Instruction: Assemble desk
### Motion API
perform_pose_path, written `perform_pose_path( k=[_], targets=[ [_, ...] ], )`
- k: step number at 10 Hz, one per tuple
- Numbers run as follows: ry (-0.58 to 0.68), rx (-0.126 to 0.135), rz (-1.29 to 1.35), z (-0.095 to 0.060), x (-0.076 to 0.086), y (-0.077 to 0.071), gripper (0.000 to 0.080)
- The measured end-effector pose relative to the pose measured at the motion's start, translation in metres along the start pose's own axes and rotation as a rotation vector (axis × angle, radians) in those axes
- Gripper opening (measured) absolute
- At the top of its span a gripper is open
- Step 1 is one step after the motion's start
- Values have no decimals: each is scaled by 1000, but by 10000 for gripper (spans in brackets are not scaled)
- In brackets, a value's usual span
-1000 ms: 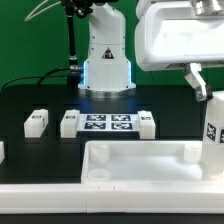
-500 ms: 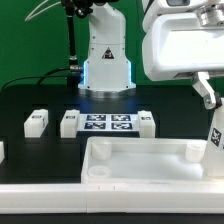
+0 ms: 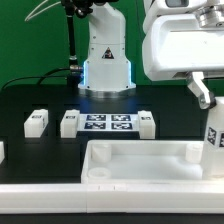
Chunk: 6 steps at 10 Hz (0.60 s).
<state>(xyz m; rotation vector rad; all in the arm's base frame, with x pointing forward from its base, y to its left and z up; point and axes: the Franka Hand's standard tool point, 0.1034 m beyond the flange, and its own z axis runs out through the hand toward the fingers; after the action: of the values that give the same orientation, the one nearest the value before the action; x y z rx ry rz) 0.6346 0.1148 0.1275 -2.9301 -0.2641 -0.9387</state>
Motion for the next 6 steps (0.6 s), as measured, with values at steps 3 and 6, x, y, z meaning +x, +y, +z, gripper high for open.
perform_pose_path(
  k=[3, 6],
  targets=[
    [0, 0, -1, 0, 0, 0, 643],
    [0, 0, -1, 0, 0, 0, 648]
  ],
)
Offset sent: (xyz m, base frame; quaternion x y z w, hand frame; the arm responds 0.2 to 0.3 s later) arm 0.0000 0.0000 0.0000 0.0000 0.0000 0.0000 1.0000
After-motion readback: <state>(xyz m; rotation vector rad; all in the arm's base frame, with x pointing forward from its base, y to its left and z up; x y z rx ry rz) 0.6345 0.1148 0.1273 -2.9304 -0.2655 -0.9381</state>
